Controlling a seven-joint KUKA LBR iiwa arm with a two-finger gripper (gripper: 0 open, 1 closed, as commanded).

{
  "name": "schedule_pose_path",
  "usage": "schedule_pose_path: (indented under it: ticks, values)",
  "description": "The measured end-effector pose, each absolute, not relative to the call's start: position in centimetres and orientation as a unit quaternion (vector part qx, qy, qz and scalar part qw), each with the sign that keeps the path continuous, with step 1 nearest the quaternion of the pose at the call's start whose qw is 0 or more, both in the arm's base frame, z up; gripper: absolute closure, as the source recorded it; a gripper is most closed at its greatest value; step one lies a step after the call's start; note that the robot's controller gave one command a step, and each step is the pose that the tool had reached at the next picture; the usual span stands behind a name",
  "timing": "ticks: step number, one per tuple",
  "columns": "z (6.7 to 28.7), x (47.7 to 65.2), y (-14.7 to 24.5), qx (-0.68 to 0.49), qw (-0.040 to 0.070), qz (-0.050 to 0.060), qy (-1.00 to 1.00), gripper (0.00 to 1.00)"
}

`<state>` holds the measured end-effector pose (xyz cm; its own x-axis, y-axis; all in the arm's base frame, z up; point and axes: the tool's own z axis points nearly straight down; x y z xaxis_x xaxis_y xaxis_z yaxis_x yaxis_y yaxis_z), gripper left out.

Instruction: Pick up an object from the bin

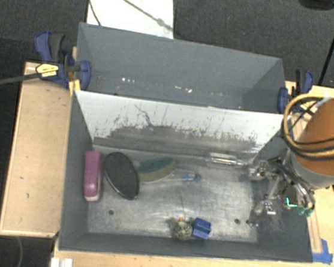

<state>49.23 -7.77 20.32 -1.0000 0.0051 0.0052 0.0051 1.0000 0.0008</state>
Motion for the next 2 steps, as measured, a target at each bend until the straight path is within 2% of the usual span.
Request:
schedule_pose_path:
  ticks: [1,2]
  values:
    - [16.4,56.0,1.7,-0.050,-0.002,-0.002,-0.999,0.00]
    - [7.1,57.9,4.9,-0.112,-0.004,-0.001,-0.994,0.00]
